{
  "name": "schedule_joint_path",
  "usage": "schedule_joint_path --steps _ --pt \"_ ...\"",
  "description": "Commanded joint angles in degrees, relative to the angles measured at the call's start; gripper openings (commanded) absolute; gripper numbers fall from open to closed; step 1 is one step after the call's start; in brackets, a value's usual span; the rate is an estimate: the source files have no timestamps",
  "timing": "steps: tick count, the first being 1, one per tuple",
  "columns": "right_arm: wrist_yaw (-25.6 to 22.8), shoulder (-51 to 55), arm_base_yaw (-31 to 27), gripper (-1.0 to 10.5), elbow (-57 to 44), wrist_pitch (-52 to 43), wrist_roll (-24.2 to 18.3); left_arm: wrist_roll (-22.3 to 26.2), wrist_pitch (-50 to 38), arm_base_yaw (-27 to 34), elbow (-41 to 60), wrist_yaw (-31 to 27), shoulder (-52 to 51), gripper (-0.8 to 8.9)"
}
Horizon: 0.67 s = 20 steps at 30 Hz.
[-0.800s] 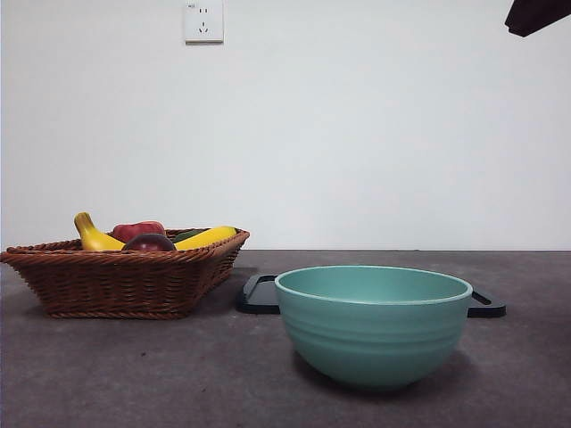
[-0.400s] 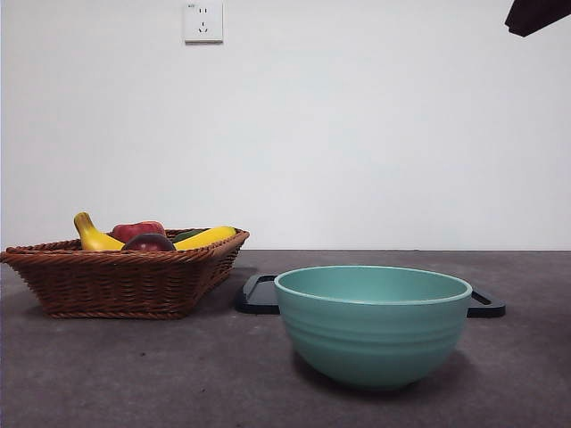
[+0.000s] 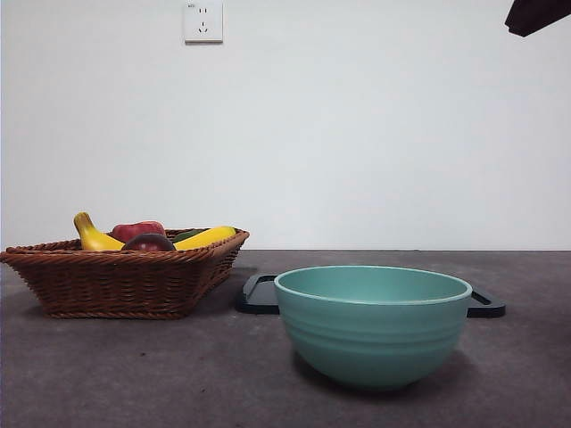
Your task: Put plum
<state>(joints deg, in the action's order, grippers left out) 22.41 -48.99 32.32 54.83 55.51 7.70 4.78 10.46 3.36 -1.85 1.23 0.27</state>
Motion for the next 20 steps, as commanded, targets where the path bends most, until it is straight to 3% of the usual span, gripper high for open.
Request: schedule_joint_path --steps 1,4,8,15,20 --pt "0.09 -0.33 0.5 0.1 1.11 -0.17 -0.68 -0.61 0.42 0.11 1.18 -0.2 -0.11 0.08" --pt "0.11 -0.09 0.48 0.1 1.11 -0.15 -0.74 -0.61 0.42 0.11 1.18 -0.22 -0.11 0.08" --pt "-0.76 2.03 -3.15 0.1 1.09 -0.87 -5.81 -0.61 0.42 0.11 1.18 -0.2 -0.11 0.08" --pt "-1.55 11.1 -17.9 0.1 -3.41 -14.69 -7.02 -0.61 0.42 0.11 1.18 -0.2 -0.09 0.08" --pt "-3.89 20.11 -29.88 0.1 -13.11 -26.67 -9.49 -0.61 0.42 0.11 1.18 -0.22 -0.11 0.08"
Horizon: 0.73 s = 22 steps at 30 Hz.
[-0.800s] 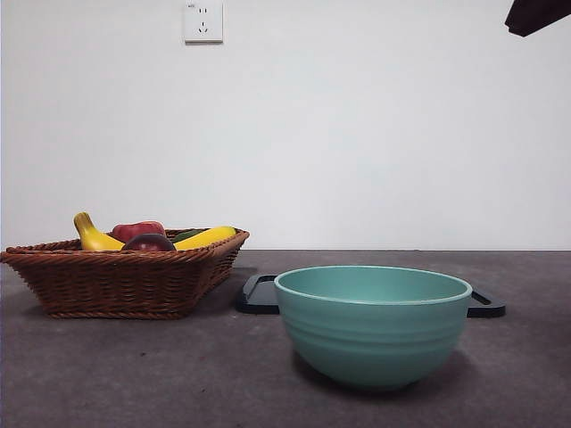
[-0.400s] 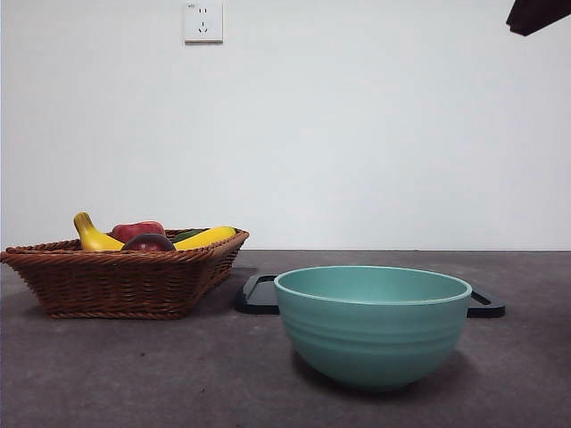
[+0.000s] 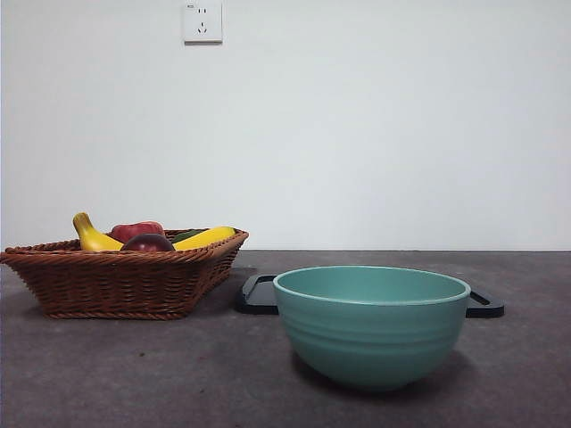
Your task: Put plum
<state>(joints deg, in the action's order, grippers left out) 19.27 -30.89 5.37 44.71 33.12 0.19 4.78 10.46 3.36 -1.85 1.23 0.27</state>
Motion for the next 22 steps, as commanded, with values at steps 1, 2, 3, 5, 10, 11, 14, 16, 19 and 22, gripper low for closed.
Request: schedule_joint_path --steps 1,2,3,5,10,11,14,16,19,22 --pt "-1.33 4.57 -4.96 0.1 -6.6 -8.28 -2.43 -0.61 0.42 0.11 1.18 -0.2 -0.11 0.08" --pt "-1.68 7.06 -6.36 0.1 -10.38 -12.46 -2.62 -0.61 0.42 0.11 1.18 -0.2 -0.11 0.08" --pt "-1.79 9.51 -7.43 0.1 -14.25 -16.59 -2.84 -0.61 0.42 0.11 1.18 -0.22 -0.11 0.08" --pt "-1.88 13.29 -8.66 0.1 -20.61 -23.15 -2.84 -0.61 0.42 0.11 1.18 -0.2 -0.11 0.08" --pt "-5.14 19.63 -9.31 0.1 -30.82 -31.19 -2.51 -0.61 0.42 0.11 1.18 -0.2 -0.11 0.08" --pt "-6.05 21.03 -9.31 0.1 -32.5 -31.5 -2.34 -0.61 0.42 0.11 1.18 -0.2 -0.11 0.08" --pt "-7.82 24.7 -9.31 0.1 -36.37 -31.47 -2.05 -0.61 0.42 0.11 1.18 -0.22 -0.11 0.08" --pt "-7.85 26.64 -9.33 0.1 -38.38 -31.5 -2.05 -0.61 0.42 0.11 1.18 -0.2 -0.11 0.08" --pt "-8.9 28.94 -9.31 0.1 -40.83 -31.45 -1.46 -0.61 0.42 0.11 1.18 -0.2 -0.11 0.08" --pt "-9.68 30.53 -9.33 0.1 -42.53 -31.5 -0.57 -0.61 0.42 0.11 1.18 -0.22 -0.11 0.08"
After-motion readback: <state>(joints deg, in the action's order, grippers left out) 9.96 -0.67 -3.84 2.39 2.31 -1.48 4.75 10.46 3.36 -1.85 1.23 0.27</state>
